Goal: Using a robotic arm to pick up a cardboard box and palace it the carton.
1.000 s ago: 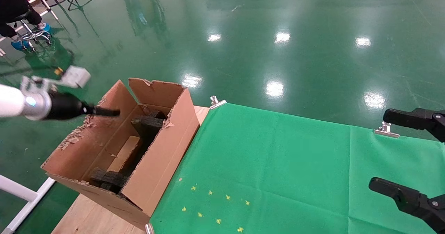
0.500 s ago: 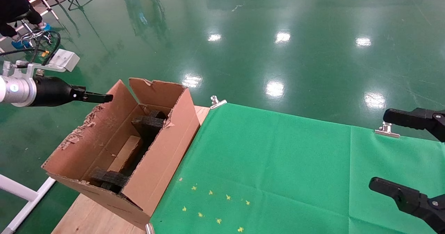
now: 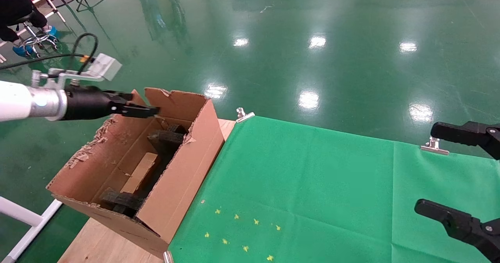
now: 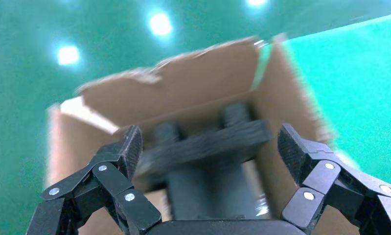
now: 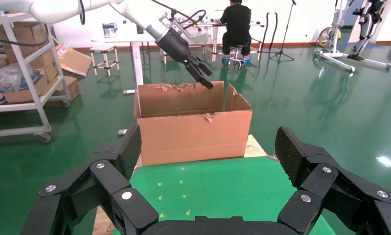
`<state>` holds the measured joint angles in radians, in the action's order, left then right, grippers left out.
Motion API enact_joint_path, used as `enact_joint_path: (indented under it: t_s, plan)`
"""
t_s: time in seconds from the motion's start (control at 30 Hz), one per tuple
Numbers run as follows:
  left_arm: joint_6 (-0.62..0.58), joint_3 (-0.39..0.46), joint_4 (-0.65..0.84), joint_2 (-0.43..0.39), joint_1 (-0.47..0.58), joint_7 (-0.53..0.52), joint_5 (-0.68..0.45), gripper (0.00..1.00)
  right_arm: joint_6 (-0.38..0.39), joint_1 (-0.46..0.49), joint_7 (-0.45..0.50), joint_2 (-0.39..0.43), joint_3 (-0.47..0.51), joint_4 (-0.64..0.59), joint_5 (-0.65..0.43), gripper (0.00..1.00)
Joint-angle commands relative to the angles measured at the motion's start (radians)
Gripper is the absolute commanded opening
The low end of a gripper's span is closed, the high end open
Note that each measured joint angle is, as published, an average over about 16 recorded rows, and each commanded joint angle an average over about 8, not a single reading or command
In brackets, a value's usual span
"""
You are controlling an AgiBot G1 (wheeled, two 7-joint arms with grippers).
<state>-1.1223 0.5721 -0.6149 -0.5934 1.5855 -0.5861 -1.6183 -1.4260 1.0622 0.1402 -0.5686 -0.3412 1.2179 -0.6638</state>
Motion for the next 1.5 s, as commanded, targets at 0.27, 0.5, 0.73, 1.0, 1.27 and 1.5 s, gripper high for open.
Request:
enact_joint_path:
  t_s: [0.27,0.5,0.73,1.0,1.27,1.5]
  plan:
    - [-0.070,-0.055,-0.126,-0.003,-0.096,0.075,0.167,1.00,0.000,0.000,0.000,0.000,0.000,0.000,0.000,1.00]
    - [-0.125,-0.098,-0.224,-0.006,-0.171,0.133,0.297,1.00,0.000,0.000,0.000,0.000,0.000,0.000,0.000,1.00]
    - [-0.179,-0.141,-0.322,-0.009,-0.246,0.192,0.427,1.00,0.000,0.000,0.000,0.000,0.000,0.000,0.000,1.00]
    - [-0.242,-0.190,-0.434,-0.012,-0.331,0.258,0.575,1.00,0.000,0.000,0.000,0.000,0.000,0.000,0.000,1.00]
    - [-0.304,-0.238,-0.545,-0.015,-0.417,0.325,0.723,1.00,0.000,0.000,0.000,0.000,0.000,0.000,0.000,1.00]
    - [-0.355,-0.278,-0.636,-0.017,-0.486,0.379,0.844,1.00,0.000,0.000,0.000,0.000,0.000,0.000,0.000,1.00]
